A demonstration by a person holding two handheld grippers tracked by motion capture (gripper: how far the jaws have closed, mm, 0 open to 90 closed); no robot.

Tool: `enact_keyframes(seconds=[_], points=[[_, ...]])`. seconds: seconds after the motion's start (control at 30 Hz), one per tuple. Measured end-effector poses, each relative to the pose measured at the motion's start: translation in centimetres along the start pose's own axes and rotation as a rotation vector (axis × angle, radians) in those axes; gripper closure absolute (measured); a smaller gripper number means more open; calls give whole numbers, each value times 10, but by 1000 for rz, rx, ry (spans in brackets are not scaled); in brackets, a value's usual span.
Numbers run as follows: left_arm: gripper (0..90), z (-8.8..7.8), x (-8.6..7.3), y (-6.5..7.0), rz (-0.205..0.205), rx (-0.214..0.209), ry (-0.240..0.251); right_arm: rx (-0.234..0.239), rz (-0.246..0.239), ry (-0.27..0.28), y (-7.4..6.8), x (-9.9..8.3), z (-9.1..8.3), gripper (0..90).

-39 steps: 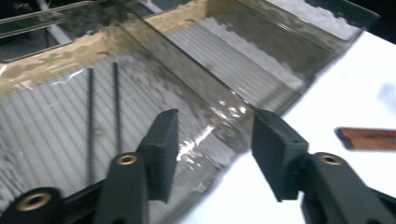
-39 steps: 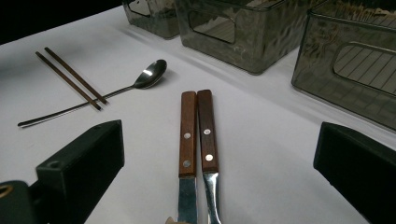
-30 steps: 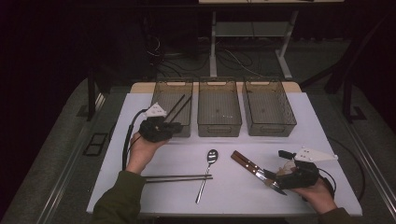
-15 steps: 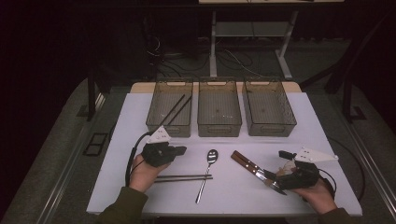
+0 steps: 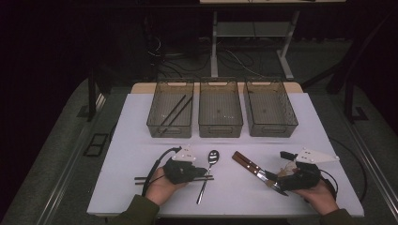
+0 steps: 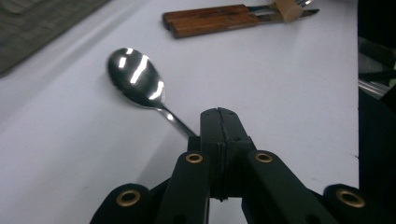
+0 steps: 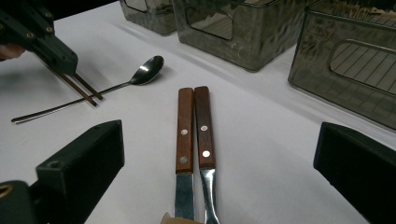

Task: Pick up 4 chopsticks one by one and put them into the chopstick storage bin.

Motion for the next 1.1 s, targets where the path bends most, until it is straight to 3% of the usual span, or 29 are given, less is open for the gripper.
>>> enact_keyframes(seconds=[0.3, 0.37, 0.57, 0.9, 0.93, 1.1], points=[[896, 16, 2, 6, 34, -10, -50, -1, -4, -2, 0, 0, 0, 18], [897, 18, 2, 6, 20, -17, -54, -1, -5, -2, 0, 0, 0, 18], [897, 24, 2, 7, 30, -19, -81, -1, -4, -2, 0, 0, 0, 18], [897, 25, 1, 2, 20, -3, -86, -1, -2, -2, 0, 0, 0, 18], [897, 24, 1, 1, 32, 2, -99, -1, -2, -2, 0, 0, 0, 18], [897, 25, 1, 0, 13, 13, -79, -2, -2, -1, 0, 0, 0, 18]])
Point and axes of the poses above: each handheld gripper's, and its own axes: z roughly forward along the jaws, x roughly out of its top, y roughly to its right, the point moved 2 cm from there along z, roughly forward along the jaws, and after that the axes turned 13 degrees about -y, right-handed, at the moved point
